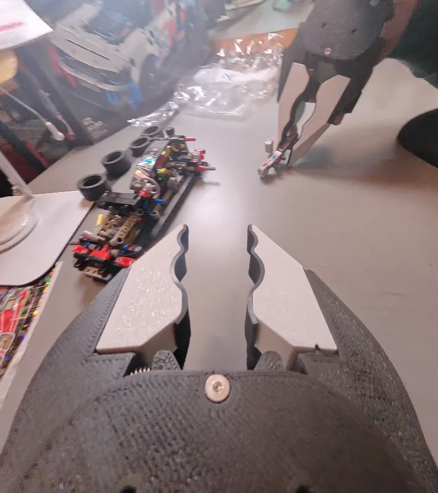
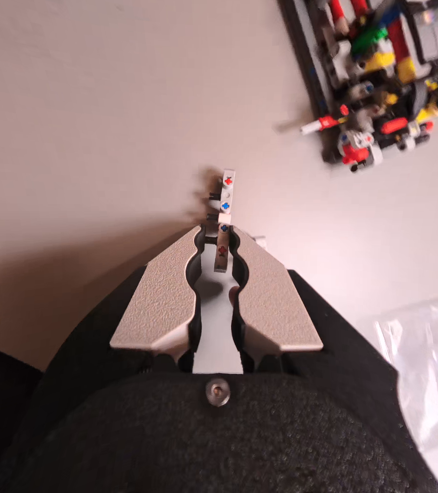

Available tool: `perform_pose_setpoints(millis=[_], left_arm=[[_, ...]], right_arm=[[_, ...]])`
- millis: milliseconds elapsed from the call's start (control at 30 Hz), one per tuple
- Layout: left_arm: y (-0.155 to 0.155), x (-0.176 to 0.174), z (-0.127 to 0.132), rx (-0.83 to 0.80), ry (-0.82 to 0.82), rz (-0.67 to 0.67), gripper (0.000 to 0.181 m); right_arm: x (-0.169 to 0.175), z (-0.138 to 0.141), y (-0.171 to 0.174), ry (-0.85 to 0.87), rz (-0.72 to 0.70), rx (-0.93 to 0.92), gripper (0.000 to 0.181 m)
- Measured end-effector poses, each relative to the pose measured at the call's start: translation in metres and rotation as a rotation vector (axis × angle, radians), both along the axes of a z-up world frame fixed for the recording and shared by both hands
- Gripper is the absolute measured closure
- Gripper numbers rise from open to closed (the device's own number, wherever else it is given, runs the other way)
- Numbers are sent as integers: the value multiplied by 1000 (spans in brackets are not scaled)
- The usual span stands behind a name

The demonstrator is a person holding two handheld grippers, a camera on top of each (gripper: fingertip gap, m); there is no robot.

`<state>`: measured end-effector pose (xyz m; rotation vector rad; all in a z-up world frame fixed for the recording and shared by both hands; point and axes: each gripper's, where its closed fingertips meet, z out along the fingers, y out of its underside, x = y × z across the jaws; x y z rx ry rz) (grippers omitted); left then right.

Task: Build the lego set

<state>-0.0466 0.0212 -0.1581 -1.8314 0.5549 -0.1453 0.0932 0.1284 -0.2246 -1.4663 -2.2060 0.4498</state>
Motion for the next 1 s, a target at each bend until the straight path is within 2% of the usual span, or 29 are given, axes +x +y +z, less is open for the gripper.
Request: perform_pose_setpoints(millis=[167,300,400,533,667,767,833,933,1000], left_arm=[[2,-14,8,42,-17,65,139],[3,-17,11,60,-1,86,139],[3,-21,14,70,-9,103,140],[3,-25,14,72,-22,121,140],[4,-28,16,84,-24,139,140],[3,-35,26,138,-31,180,141],[2,-42,38,190,-44,226,141],[-4,-52,52,236,-80,285,142],[-11,-56,59,252,-126,308,141]], right_arm=[[15,0,33,-1,-104,51,165],[20,2,41,-3,-134,67,164],[19,13,42,45,-148,62,158],[8,36,45,175,-171,64,151],[-7,47,46,275,-187,78,134],[-22,55,43,352,-182,85,131],[-31,59,40,395,-173,99,139],[-41,65,34,441,-139,115,181],[-46,65,29,446,-116,88,181]])
